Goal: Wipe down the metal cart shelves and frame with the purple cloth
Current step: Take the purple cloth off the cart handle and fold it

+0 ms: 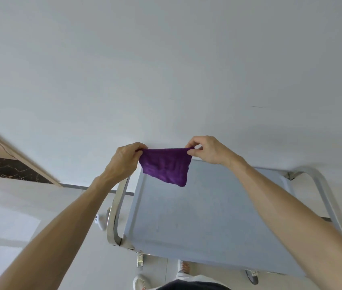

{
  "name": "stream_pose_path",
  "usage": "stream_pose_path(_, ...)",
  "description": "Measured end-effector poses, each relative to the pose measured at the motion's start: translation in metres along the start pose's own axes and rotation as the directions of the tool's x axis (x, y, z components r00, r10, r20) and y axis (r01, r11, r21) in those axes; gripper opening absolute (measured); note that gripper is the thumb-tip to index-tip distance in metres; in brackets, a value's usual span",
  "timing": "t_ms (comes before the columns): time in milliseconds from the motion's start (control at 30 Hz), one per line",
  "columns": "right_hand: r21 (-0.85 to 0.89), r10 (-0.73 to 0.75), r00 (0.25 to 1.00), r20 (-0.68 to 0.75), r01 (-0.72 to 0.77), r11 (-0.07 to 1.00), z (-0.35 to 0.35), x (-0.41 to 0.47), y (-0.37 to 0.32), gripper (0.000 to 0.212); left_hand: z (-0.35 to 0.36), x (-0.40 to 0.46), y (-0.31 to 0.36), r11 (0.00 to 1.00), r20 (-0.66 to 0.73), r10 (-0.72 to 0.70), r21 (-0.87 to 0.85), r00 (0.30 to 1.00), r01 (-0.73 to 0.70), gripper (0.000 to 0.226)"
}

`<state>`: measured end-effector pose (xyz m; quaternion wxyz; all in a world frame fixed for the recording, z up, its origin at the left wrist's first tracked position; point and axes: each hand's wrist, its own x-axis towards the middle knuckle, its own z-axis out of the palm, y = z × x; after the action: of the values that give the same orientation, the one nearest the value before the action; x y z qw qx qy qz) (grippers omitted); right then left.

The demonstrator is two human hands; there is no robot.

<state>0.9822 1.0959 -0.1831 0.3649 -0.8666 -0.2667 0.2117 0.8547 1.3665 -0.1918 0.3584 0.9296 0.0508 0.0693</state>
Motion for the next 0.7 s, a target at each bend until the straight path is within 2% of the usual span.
stream_pose_path(100,-0.014,0.068,0.998,0.009,-0.067,0.998,0.003,-0.008,0.022,0.007,0.024,0.0,0.003,0.999,0.043,0.025,0.043,0.999,-0.027,0.028)
stream_pose_path(200,0.023,0.118,0.993,0.006,-0.118,0.993,0.012,-0.014,0.04,0.008,0.046,-0.001,-0.001,0.997,0.027,-0.025,0.071,0.999,0.023,0.025)
stream_pose_path(333,0.063,0.132,0.987,-0.087,-0.127,0.99,0.025,-0.02,0.054,0.008,0.063,-0.003,-0.003,0.997,-0.02,-0.037,0.073,0.999,0.038,0.024)
stream_pose_path(400,0.052,0.139,0.986,-0.094,-0.135,0.99,0.037,-0.029,0.061,0.009,0.071,-0.015,-0.01,0.992,0.003,-0.019,0.127,1.0,0.018,0.022)
stream_pose_path(533,-0.029,0.189,0.981,0.033,-0.188,0.982,0.082,-0.059,0.087,0.012,0.099,-0.053,-0.035,0.983,0.14,-0.023,0.183,0.99,-0.003,0.016)
stream_pose_path(633,-0.131,0.259,0.951,0.169,-0.239,0.962,0.125,-0.085,0.102,0.014,0.122,-0.091,-0.051,0.98,0.23,-0.125,0.179,0.965,0.085,0.016)
stream_pose_path(700,-0.215,0.304,0.914,0.268,-0.251,0.944,0.148,-0.098,0.11,0.016,0.137,-0.117,-0.062,0.973,0.335,-0.193,0.184,0.922,0.137,0.017)
